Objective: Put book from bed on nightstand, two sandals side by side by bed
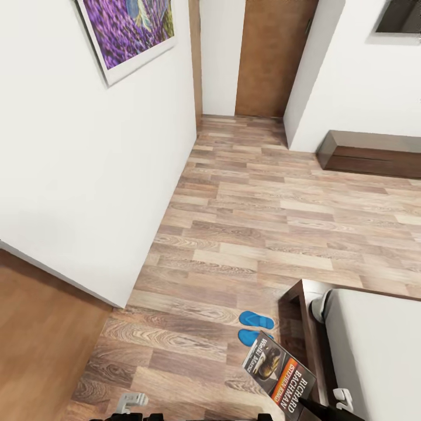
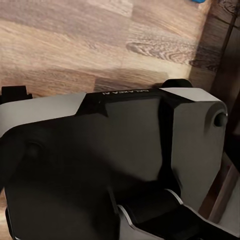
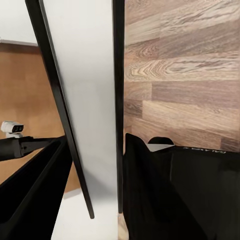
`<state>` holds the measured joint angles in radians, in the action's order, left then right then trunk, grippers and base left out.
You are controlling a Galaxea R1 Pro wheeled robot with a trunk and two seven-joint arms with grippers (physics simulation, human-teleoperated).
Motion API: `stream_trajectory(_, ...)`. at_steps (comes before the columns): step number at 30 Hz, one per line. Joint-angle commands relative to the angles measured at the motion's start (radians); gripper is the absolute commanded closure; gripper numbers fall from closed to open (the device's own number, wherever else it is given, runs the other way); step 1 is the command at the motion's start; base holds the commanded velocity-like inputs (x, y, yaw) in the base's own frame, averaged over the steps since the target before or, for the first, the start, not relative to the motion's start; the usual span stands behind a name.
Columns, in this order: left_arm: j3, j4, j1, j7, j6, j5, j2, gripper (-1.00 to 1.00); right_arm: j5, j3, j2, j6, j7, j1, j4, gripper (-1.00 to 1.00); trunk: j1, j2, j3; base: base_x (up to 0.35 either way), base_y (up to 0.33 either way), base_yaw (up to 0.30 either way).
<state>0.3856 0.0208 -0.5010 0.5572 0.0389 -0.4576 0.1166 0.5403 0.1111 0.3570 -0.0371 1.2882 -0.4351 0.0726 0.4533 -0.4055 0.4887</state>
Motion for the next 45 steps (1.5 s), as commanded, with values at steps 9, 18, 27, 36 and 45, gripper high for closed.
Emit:
stream_trajectory(9,0.009,-0.001,-0.001,0.003,0.004,-0.007,0.0,-1.0,0.007,0.009,0.0,-0.005,0.002,-0.001,-0.001,1.0,0.001,-0.001,-0.013,0.0,0.0,0.0)
stream_trajectory(18,0.009,-0.001,-0.001,0.003,0.005,-0.007,0.0,-1.0,0.007,0.009,0.0,-0.006,0.002,-0.001,-0.001,1.0,0.001,-0.001,-0.028,0.0,0.0,0.0)
stream_trajectory(27,0.009,-0.001,-0.001,0.003,0.005,-0.007,0.0,-1.0,0.007,0.009,0.0,-0.006,0.002,-0.001,-0.001,1.0,0.001,-0.001,-0.042,0.0,0.0,0.0)
stream_trajectory(36,0.009,-0.001,-0.001,-0.001,0.005,-0.007,0.0,-1.0,0.007,0.009,0.0,-0.006,0.002,-0.001,-0.001,1.0,0.001,-0.001,-0.056,0.0,0.0,0.0)
stream_trajectory(45,0.009,-0.002,-0.001,0.0,0.006,-0.007,-0.001,-1.0,0.007,0.009,0.0,-0.006,0.003,-0.001,-0.001,1.0,0.001,-0.001,-0.071,0.0,0.0,0.0)
